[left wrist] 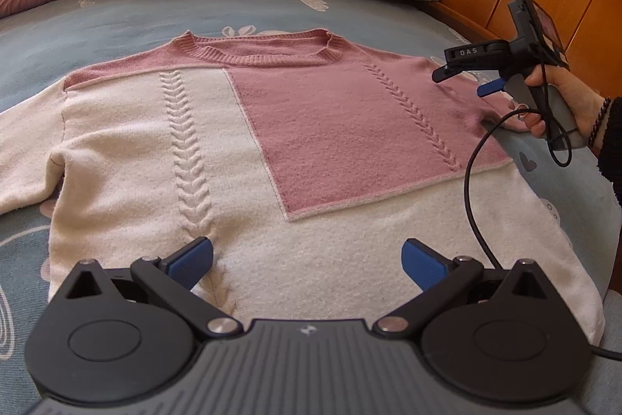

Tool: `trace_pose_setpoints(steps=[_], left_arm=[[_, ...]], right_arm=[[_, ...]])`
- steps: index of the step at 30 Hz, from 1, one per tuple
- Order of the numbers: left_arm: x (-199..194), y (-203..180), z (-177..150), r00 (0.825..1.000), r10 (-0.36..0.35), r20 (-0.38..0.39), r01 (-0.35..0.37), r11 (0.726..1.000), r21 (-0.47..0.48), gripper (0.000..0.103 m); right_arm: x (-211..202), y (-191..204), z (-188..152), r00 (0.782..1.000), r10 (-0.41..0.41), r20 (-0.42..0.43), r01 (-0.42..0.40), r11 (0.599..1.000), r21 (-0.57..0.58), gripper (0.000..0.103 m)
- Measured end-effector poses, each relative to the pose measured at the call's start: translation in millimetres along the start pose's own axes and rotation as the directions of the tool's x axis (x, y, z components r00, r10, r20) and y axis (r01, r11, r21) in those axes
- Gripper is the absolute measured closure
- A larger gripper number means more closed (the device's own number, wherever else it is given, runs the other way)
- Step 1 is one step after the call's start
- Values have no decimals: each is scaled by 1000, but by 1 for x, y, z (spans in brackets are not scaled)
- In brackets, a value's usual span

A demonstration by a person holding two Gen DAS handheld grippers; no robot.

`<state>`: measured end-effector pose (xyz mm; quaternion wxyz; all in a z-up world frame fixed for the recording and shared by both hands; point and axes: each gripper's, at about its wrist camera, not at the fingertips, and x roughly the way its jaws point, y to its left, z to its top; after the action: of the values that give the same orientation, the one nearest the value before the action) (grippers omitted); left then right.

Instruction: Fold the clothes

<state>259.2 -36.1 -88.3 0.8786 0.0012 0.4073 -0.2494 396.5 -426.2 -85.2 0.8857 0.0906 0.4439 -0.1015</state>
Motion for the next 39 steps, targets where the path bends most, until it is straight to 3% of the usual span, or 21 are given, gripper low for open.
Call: trace_pose_setpoints(steps=[8,13,16,20,25,28,31,34,39], left_arm=[[1,6,2,1000,-7,10,7,1000,-15,0],[0,5,3,1000,-3,14,3,1000,-18,0],[-4,1,4,1000,17,23,-17,1000,-7,1],[-19,-3,7,998,11,61,-11,1000,10,0],[-44,-12,10,993,9,117,-13,1000,29,1],[-55,-20,10,990,-11,143,3,999,54,0],[-55,-30,8,991,-20,131,9,996,84,0],[-50,-40,2,995,-14,96,4,995,104,0],[-33,-63,-13,1000,13,19,-16,986,167,0]], right_arm=[[38,7,30,997,-76,21,76,997,11,0],[41,7,36,995,-89,37,88,996,22,0],[24,10,32,997,-70,30,69,997,27,0],[-30,20,20,999,17,46,-16,1000,-26,0],[-116,20,-31,998,56,31,-51,989,-138,0],[-148,17,-77,997,77,-27,-80,982,-172,0],[-165,23,-126,993,107,-56,-116,974,-193,0],[-173,38,-174,990,139,-24,-141,965,-219,0],[-161,50,-231,986,164,-2,-161,962,-220,0]])
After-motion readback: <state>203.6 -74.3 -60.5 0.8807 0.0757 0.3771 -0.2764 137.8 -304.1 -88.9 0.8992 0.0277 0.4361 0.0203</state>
